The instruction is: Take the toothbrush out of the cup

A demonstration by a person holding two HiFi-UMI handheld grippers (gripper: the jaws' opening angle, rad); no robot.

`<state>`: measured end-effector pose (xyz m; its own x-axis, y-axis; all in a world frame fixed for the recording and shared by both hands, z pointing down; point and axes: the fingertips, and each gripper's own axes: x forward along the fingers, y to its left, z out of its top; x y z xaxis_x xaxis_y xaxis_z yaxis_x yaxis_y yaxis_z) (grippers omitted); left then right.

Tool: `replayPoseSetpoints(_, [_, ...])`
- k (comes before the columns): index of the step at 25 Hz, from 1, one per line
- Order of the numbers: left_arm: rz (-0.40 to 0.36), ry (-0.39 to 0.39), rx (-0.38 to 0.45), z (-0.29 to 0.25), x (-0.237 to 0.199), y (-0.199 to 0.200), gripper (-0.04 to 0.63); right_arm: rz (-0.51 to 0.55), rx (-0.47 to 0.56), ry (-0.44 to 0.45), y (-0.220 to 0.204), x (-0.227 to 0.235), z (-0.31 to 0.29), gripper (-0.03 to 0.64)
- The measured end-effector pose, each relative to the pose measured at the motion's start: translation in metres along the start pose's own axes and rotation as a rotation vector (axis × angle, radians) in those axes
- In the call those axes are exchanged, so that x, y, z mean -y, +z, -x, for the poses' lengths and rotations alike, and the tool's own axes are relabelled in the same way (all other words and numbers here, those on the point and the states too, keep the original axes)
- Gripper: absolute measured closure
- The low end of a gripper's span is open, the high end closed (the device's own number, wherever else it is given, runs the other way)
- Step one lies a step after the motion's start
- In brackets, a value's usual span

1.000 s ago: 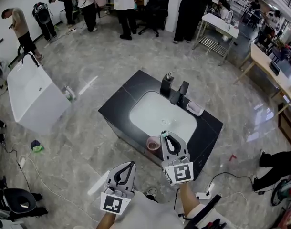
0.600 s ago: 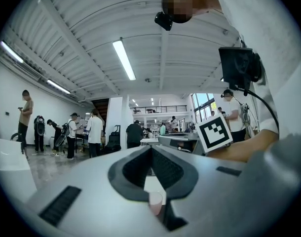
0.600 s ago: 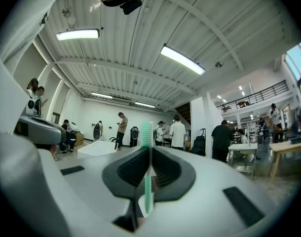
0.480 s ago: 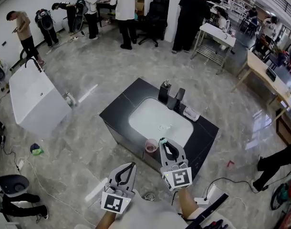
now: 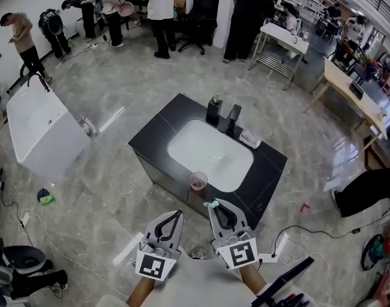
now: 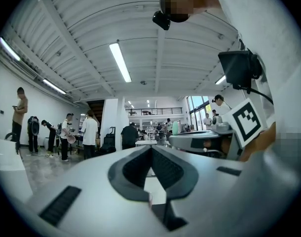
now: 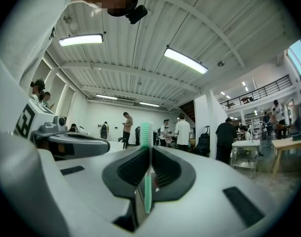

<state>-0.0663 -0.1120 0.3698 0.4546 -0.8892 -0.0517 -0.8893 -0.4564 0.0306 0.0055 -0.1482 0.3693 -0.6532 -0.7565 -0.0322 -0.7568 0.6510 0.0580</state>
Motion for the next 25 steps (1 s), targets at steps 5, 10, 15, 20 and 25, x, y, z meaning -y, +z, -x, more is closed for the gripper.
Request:
replayPoseSetpoints(5, [-0.007, -0.022, 0.000, 0.006, -0.001, 0.003, 0.600, -0.040, 0.114, -0.030, 0.022, -0.018, 0.014, 0.594])
replayPoseSetpoints(10, [-0.009, -0.041, 0.004, 0.014, 0.003, 0.004, 0.600, -0.042, 0.004, -0.026, 0.001, -0.033, 0.032, 0.594])
replayPoseSetpoints(15, [-0.102, -0.091, -0.010, 0.019, 0.013, 0.003, 0.600, -0.069, 0.102, -0.019, 0.015, -0.048, 0.032, 0.595])
replayPoseSetpoints(20, [-0.005, -0.064, 0.019, 0.020, 0.014, 0.005, 0.600, -0.071, 0.099, -0.019, 0.013, -0.051, 0.031, 0.595])
replayPoseSetpoints(25, [-0.137, -0.116, -0.018, 0.025, 0.017, 0.002, 0.600, -0.064, 0.100, -0.026, 0.014, -0.052, 0.034, 0.596])
